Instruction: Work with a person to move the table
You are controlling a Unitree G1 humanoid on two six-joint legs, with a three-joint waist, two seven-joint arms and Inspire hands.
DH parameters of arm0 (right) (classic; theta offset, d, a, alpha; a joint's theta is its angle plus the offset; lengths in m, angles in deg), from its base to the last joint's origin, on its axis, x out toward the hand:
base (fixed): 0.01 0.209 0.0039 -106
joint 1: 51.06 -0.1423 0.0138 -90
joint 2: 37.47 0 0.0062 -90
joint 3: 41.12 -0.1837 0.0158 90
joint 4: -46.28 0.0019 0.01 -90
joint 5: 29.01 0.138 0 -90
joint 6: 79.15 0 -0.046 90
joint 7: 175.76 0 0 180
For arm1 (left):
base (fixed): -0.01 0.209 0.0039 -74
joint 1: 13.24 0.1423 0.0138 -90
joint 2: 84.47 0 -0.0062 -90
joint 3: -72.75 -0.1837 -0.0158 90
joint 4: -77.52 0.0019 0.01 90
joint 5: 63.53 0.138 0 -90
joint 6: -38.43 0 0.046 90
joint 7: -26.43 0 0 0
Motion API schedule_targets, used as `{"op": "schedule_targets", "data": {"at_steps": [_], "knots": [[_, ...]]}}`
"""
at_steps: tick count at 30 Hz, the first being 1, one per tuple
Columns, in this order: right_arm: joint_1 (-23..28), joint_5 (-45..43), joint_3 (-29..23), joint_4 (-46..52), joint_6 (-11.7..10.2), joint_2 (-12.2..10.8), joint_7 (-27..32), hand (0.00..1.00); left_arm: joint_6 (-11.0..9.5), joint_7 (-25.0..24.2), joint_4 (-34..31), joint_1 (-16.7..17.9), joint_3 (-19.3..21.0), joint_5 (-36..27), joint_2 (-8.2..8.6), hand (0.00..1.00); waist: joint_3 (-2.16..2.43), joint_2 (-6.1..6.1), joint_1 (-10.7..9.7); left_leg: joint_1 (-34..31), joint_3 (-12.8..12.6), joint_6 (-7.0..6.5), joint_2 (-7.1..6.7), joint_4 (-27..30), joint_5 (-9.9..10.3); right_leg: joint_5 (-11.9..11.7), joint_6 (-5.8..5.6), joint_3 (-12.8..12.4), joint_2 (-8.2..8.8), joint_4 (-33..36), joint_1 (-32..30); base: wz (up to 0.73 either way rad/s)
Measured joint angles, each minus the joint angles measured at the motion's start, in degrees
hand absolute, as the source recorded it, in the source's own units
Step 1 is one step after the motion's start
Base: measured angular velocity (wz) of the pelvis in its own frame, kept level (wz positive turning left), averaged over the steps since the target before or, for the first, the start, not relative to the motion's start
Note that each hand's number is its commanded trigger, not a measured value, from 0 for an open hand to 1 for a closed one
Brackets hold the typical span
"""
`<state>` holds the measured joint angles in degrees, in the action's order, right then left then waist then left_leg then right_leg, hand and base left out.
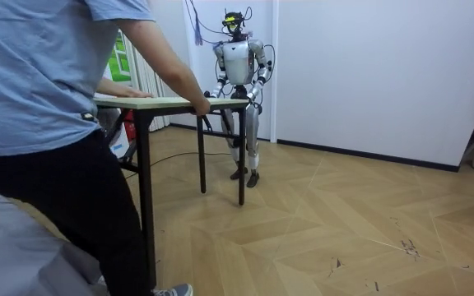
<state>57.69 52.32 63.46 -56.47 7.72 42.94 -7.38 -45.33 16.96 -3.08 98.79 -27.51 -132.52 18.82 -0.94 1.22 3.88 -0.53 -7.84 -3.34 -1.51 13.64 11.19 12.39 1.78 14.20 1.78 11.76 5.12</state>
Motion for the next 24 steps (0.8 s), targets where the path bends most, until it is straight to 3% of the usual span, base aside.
{"op": "schedule_targets", "data": {"at_steps": [5, 10, 12, 14, 15, 17, 18, 19, 20, 21, 22, 23, 24], "knots": [[0.12, 0.70, 0.18, 0.13, -0.69, -0.41, -0.49, 1.00, -0.46, -0.03, -1.06, 0.07, -0.02, 0.77, 0.07, 1.00, -0.02, -0.29, -0.24, -1.28, 0.15, 0.00, 0.12, 1.05, 0.03, 0.00, 0.00, 0.11, -0.08, 0.19, -0.84, 0.02], [0.32, 2.39, 0.54, 0.16, -1.24, -0.54, -0.95, 1.00, -1.71, -0.04, -2.15, -0.12, -0.51, 2.35, 0.29, 1.00, -0.10, -0.65, 0.01, -6.89, 0.74, 0.66, 2.09, 10.81, 1.97, 0.09, 0.23, -0.22, -1.86, 2.15, -2.62, 0.06], [0.44, 2.55, 0.23, 0.09, -1.23, -0.56, -1.52, 1.00, -1.90, -0.11, -2.24, -0.30, -0.60, 2.87, 0.51, 1.00, -0.09, -0.68, -0.15, -9.51, 2.08, 0.75, 2.11, 14.57, 1.93, 0.41, 0.75, -0.89, -2.26, 2.32, -3.48, 0.12], [1.02, 2.63, -0.17, 0.11, -1.26, -0.59, -2.37, 1.00, -1.88, -0.14, -2.48, -0.35, -1.02, 3.28, 0.39, 1.00, 0.11, -0.66, 0.13, -11.63, 3.18, 3.39, 1.84, 16.01, 1.52, 0.18, 1.40, -1.82, -2.97, 1.95, -5.06, 0.11], [1.19, 2.73, -0.36, 0.21, -1.35, -0.67, -2.92, 1.00, -1.88, -0.14, -2.88, -0.39, -1.14, 3.40, 0.28, 1.00, 0.37, -1.30, -0.09, -12.95, 3.23, 6.13, 2.12, 16.66, 1.24, -0.20, 2.09, -1.61, -2.30, 1.88, -6.72, -0.22], [1.10, 2.53, -0.43, 0.03, -0.66, -0.61, -2.69, 1.00, -2.01, -0.33, -2.98, 0.66, -1.03, 3.30, 0.47, 1.00, 0.25, -0.90, 1.72, -14.58, 1.60, 6.10, 6.06, 29.21, 2.48, -0.57, 2.94, 0.53, -2.80, 2.29, -6.68, -0.64], [1.35, 2.26, -0.34, 0.00, 0.07, -0.57, -2.40, 1.00, -2.59, -0.59, -2.98, 1.96, -1.01, 2.87, 0.74, 1.00, 0.23, 0.19, 2.11, -13.88, 0.59, 6.17, 9.11, 39.40, 2.21, -0.53, 3.20, 2.45, -3.92, 2.31, -5.75, -0.47], [1.63, 1.87, -0.37, 0.01, 0.17, -0.56, -2.40, 1.00, -2.51, -0.66, -2.98, 2.41, -1.00, 2.77, 0.68, 1.00, 0.20, 1.14, 1.38, -12.08, 0.73, 6.37, 11.55, 44.38, 1.98, -0.23, 3.55, 4.43, -4.73, 3.27, -5.89, -0.16], [1.61, 1.78, -0.39, 0.02, 0.16, -0.57, -2.41, 1.00, -2.48, -0.75, -2.98, 2.42, -1.00, 2.79, 0.54, 1.00, 0.12, 1.37, 0.96, -10.91, 0.82, 6.30, 12.48, 44.77, 1.42, -0.04, 3.67, 5.29, -4.95, 4.10, -6.25, 0.37], [1.33, 1.15, -0.86, 0.06, 0.16, -0.62, -2.77, 1.00, -2.41, -0.87, -2.97, 2.00, -1.09, 2.84, 0.51, 1.00, -0.24, 1.79, -0.41, -8.45, 1.60, 6.64, 13.52, 41.97, 1.61, 0.41, 3.71, 6.45, -4.91, 7.07, -7.77, 0.45], [1.12, 1.00, -1.19, 0.06, 0.18, -0.66, -2.76, 1.00, -2.21, -0.77, -2.96, 1.75, -1.11, 2.84, 0.57, 1.00, -0.62, 1.79, -0.93, -7.69, 1.29, 7.05, 13.26, 39.60, 3.31, 0.49, 3.63, 6.22, -4.65, 8.25, -8.59, 0.44], [1.44, 1.06, -1.52, 0.04, 0.29, -0.65, -2.73, 1.00, -1.53, -0.43, -2.95, 1.68, -1.19, 2.87, 0.42, 1.00, -0.91, 1.26, -1.18, -6.10, 0.39, 6.47, 11.55, 35.23, 3.63, 0.13, 3.65, 4.88, -3.36, 10.22, -10.10, 0.29], [1.97, 1.03, -1.72, 0.11, 0.28, -0.15, -2.73, 1.00, -1.13, 0.12, -2.91, 1.83, -1.65, 2.94, 0.51, 1.00, -0.76, 0.69, -1.47, -3.91, 0.47, 6.50, 9.68, 30.12, 3.61, -1.20, 3.97, 3.09, -2.80, 10.80, -10.85, 0.28]]}}
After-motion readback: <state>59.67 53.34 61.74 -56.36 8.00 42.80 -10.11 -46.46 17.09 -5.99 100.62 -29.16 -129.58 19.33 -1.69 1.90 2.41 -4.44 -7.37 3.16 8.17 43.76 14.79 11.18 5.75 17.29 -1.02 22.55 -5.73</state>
